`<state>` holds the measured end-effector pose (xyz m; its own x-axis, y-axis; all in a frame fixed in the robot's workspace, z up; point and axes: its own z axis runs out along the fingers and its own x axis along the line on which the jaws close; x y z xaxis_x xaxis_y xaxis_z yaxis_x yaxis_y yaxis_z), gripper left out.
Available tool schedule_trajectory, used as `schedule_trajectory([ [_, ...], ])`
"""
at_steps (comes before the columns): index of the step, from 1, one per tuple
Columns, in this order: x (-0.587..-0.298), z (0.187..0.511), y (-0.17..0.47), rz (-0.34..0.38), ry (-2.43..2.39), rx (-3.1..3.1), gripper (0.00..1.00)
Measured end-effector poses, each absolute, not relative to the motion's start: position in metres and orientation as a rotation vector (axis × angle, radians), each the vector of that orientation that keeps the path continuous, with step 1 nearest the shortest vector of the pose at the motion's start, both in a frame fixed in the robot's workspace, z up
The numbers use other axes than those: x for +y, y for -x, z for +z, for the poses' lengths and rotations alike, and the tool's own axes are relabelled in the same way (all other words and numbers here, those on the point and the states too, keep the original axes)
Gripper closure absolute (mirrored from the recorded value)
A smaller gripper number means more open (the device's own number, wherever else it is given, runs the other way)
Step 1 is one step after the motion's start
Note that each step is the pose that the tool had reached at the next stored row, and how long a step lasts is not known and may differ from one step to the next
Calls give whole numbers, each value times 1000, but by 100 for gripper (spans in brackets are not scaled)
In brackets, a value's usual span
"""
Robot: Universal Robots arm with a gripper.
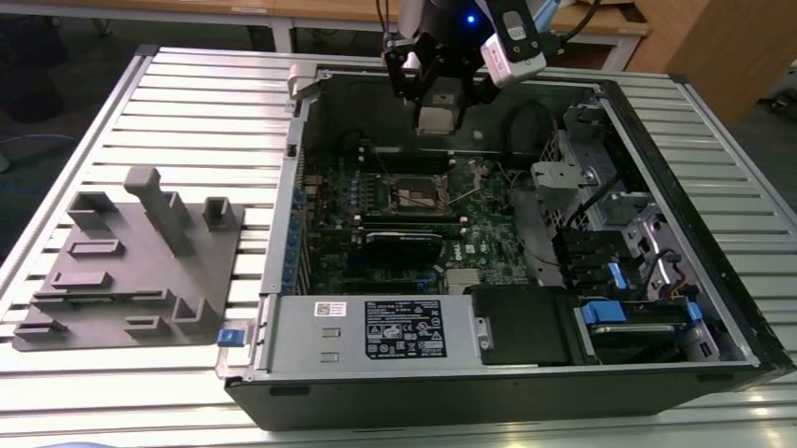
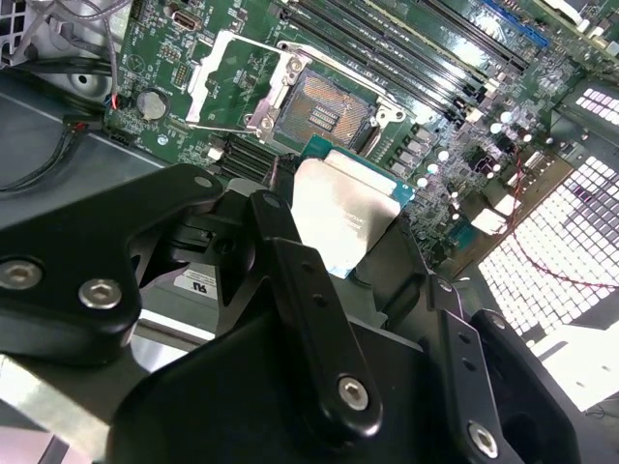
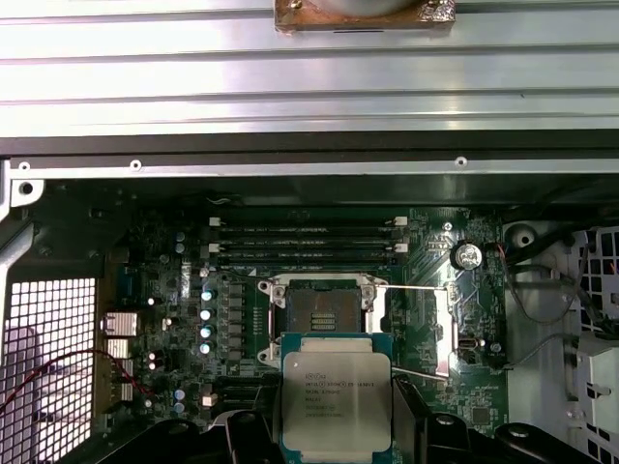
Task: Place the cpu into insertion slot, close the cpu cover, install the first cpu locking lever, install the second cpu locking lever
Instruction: 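Place the cpu into insertion slot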
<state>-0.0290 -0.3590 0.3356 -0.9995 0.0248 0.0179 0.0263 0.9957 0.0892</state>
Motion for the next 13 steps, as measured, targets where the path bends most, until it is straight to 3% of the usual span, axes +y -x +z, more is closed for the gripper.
schedule_trajectory([
  [13, -359, 327, 29, -140, 40, -3122, 46],
])
